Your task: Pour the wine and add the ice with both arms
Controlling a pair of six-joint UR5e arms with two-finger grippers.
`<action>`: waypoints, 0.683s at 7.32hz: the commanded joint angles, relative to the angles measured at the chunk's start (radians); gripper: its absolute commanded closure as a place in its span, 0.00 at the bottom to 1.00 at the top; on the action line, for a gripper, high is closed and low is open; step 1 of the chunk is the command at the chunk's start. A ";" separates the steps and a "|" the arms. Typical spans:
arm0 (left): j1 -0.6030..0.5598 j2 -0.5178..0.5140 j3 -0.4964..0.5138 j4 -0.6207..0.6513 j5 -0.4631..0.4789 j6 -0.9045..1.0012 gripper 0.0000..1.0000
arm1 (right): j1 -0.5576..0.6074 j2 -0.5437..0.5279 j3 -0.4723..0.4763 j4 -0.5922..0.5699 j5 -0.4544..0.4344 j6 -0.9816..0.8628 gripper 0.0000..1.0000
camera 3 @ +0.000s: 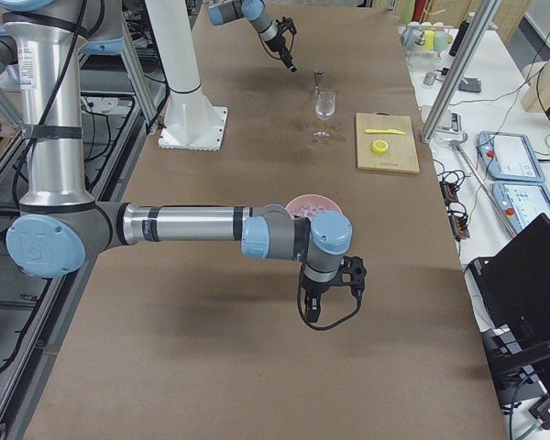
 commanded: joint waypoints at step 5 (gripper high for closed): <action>0.082 -0.045 0.214 0.000 0.349 -0.207 0.02 | 0.000 0.002 0.002 0.000 0.029 0.002 0.00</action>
